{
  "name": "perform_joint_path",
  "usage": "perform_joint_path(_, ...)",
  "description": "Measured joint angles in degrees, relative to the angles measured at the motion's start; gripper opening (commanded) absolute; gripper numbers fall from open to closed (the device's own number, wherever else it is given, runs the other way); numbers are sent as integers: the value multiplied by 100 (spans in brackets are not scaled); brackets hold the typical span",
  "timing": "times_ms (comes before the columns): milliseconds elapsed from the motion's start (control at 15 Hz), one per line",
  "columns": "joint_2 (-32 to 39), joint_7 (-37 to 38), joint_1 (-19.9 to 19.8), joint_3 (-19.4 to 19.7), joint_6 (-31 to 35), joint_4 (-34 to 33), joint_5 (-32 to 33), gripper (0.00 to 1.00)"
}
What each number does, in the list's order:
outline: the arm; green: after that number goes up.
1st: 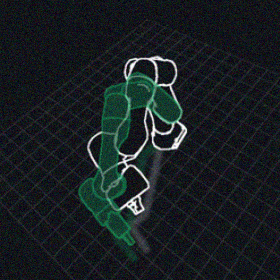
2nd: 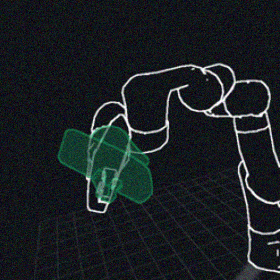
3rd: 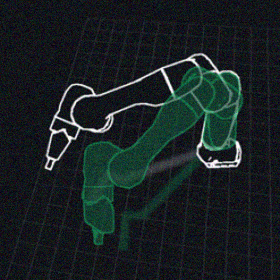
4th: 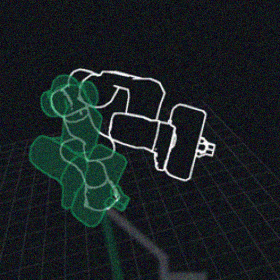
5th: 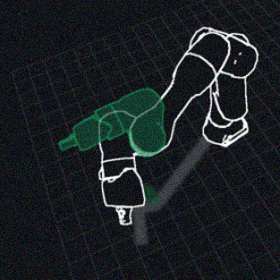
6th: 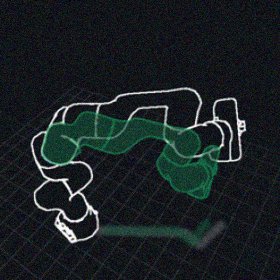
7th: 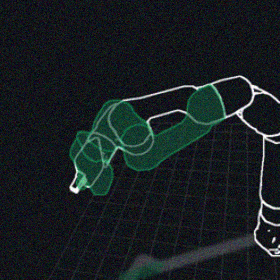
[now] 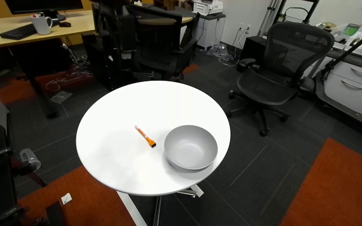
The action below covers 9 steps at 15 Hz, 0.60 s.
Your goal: Place the pen in the bowl
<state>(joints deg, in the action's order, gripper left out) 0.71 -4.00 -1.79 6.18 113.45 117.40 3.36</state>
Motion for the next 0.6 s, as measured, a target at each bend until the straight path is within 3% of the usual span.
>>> perform_joint_path(600, 1012, 2043, 16, -25, 2497, 609, -550, 100)
